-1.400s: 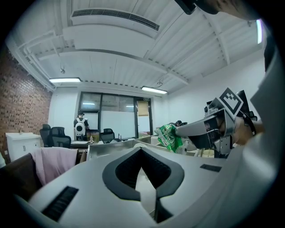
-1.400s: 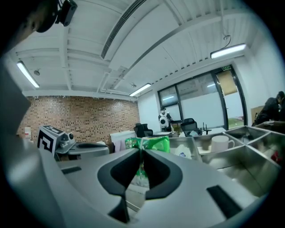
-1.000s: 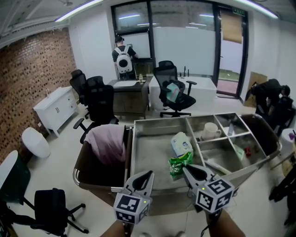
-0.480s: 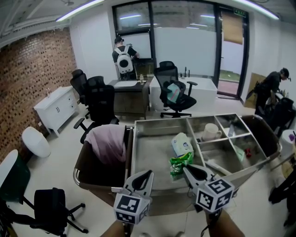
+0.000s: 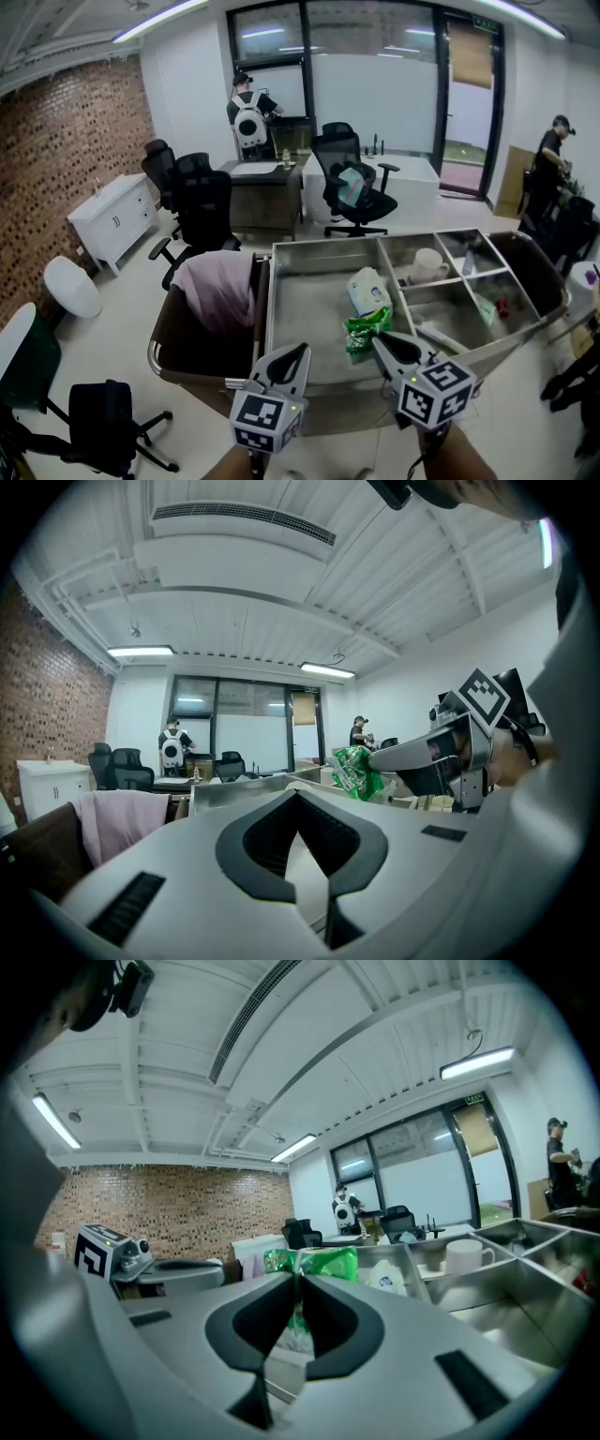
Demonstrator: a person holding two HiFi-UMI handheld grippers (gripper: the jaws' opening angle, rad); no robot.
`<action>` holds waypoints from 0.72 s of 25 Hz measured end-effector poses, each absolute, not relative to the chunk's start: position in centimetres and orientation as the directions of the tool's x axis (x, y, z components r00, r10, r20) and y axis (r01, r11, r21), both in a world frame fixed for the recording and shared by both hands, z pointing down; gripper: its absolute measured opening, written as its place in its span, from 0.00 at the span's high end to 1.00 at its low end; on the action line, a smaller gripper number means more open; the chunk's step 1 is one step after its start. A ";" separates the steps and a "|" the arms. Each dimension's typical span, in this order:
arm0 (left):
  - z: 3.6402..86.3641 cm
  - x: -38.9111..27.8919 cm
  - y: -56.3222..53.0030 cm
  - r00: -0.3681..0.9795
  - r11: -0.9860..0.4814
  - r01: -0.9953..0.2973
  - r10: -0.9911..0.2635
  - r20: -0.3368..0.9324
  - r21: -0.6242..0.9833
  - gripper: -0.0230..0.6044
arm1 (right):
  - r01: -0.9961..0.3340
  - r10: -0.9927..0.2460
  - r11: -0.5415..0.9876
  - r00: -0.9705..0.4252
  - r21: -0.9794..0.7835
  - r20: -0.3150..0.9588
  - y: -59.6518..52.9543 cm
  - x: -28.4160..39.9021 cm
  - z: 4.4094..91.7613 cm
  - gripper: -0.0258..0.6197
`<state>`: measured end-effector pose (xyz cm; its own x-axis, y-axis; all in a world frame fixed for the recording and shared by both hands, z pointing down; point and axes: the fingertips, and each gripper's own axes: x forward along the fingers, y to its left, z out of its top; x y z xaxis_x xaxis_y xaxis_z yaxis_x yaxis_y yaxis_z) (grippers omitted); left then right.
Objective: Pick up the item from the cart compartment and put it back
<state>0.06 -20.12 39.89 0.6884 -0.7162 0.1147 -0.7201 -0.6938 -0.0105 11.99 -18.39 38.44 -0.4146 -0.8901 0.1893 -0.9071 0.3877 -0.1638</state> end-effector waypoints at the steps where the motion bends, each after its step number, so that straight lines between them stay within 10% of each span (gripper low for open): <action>1: 39.8 0.1 -20.1 0.689 -0.694 -0.720 -0.716 0.112 -0.010 0.96 | -0.907 -0.890 0.388 -0.415 -0.163 0.189 -18.4 12.0 38.4 0.88; 18: 39.5 -0.3 -20.8 0.677 -0.682 -0.731 -0.729 0.099 -0.025 0.96 | -0.905 -0.888 0.393 -0.419 -0.161 0.189 -19.6 11.8 38.4 0.88</action>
